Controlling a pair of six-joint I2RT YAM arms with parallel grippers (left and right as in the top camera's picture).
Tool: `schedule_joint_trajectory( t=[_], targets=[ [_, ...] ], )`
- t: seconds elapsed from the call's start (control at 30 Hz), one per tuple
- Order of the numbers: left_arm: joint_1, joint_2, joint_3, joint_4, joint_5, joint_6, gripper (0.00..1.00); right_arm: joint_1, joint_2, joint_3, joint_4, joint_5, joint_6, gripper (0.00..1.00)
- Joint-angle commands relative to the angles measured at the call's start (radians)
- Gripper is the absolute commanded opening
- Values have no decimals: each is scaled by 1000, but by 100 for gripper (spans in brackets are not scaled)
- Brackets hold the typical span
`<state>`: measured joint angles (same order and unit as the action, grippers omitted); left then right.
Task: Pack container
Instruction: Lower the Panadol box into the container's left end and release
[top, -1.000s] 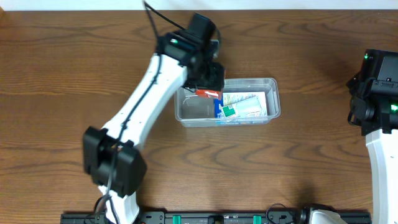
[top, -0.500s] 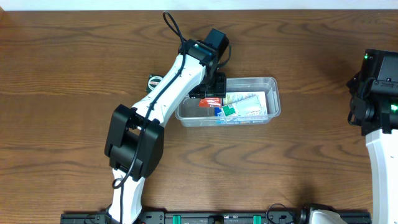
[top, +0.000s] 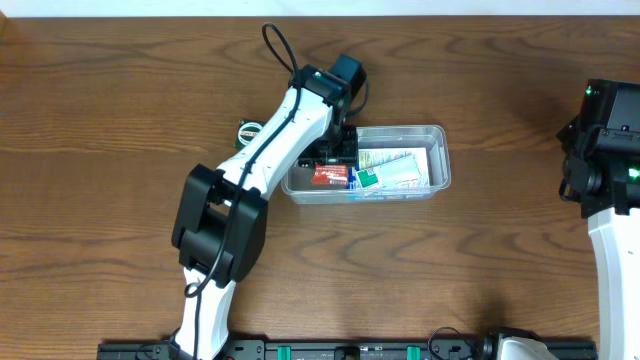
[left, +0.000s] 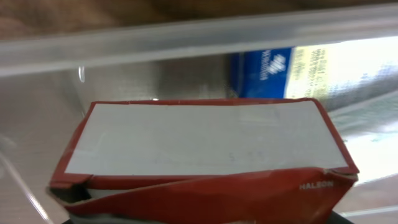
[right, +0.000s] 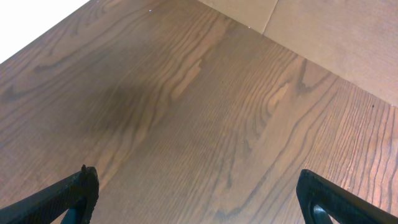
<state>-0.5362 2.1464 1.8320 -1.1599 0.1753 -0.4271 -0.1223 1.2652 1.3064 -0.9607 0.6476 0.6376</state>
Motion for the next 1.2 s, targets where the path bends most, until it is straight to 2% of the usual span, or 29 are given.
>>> schedule_joint_trajectory(
  t=[0.0, 0.6, 1.17],
  targets=[
    [0, 19, -11, -22, -15, -12, 61, -8, 3, 2, -1, 22, -14, 99],
    [0, 19, -15, 32, -48, -20, 61, -8, 3, 2, -1, 14, -14, 99],
    [5, 19, -126, 158, -71, -29, 62, -8, 3, 2, -1, -2, -14, 99]
  ],
)
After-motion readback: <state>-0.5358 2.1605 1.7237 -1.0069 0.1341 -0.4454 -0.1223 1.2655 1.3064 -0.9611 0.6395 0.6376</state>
